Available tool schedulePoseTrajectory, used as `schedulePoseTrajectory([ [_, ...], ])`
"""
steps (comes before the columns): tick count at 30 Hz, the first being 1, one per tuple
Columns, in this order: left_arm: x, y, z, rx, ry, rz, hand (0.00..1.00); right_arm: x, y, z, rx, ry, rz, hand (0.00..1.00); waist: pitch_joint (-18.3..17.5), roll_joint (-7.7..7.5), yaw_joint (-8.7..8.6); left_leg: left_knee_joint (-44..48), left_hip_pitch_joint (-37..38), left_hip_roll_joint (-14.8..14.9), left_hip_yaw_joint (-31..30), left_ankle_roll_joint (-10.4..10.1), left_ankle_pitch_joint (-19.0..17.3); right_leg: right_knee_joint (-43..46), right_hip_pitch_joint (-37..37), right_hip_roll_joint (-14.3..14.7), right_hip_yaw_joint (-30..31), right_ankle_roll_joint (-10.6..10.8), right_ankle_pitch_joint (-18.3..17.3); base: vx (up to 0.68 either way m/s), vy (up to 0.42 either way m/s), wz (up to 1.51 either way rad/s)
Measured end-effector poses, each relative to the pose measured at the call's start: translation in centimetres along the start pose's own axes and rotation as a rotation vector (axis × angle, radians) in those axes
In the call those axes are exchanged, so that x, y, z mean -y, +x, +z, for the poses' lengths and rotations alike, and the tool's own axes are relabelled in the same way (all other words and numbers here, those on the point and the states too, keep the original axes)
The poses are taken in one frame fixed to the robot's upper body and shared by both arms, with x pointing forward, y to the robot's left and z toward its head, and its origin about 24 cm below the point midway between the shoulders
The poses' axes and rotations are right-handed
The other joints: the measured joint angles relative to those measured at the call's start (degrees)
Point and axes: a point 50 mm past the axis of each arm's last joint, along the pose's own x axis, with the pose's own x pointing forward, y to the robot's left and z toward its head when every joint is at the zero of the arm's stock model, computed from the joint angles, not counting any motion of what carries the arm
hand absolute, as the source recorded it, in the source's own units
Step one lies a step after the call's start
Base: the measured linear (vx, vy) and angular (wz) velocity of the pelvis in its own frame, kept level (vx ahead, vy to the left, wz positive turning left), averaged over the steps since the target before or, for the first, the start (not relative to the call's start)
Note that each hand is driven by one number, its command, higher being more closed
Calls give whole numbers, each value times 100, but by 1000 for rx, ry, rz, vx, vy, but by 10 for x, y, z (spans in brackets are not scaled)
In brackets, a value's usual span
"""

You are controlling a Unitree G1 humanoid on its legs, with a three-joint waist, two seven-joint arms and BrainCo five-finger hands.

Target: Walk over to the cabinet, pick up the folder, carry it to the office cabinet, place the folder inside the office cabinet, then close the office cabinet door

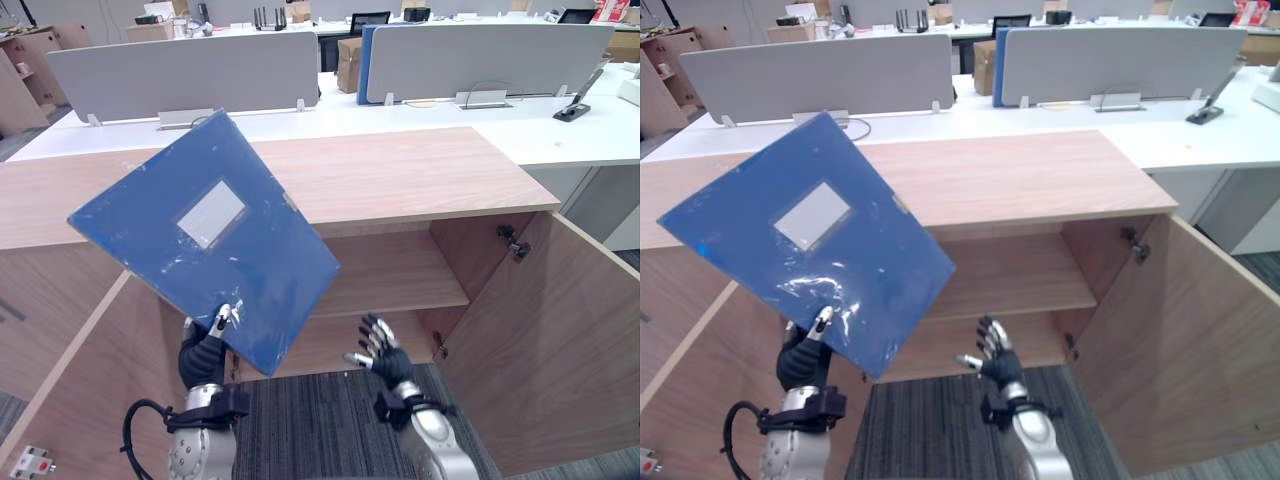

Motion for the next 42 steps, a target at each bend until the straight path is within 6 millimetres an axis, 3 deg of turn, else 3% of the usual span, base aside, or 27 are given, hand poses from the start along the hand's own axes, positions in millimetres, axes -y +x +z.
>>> schedulePoseTrajectory([
  [8,9,10,5,41,32,-52,100,-32,51,112,399,-83,227,0,18,-43,127,49,-34,-5,-66,5,1,23,4,0,-40,-6,-5,-31,15,3],
  [16,11,12,8,53,60,-78,100,-26,72,159,460,-205,307,0,51,-107,204,114,-112,-5,-209,15,9,70,19,4,-169,-35,-32,-22,9,9],
  [24,24,9,7,34,60,-167,100,-49,92,153,364,-320,435,0,83,-173,230,121,-200,-3,-216,22,20,92,-49,3,-171,-35,-34,0,0,0],
  [39,24,15,26,69,33,-310,100,-56,122,165,309,-512,454,0,87,-179,283,103,-208,-4,-303,29,91,126,-54,2,-254,-45,-41,-23,10,2],
  [40,23,16,28,66,34,-324,100,-56,125,165,299,-534,459,100,87,-178,284,103,-208,-3,-303,28,95,128,-56,2,-254,-45,-41,0,0,0],
  [42,21,19,32,61,42,-349,100,-58,131,162,256,-575,488,100,87,-178,283,103,-208,-2,-303,26,98,130,-58,3,-254,-45,-41,0,0,0],
])
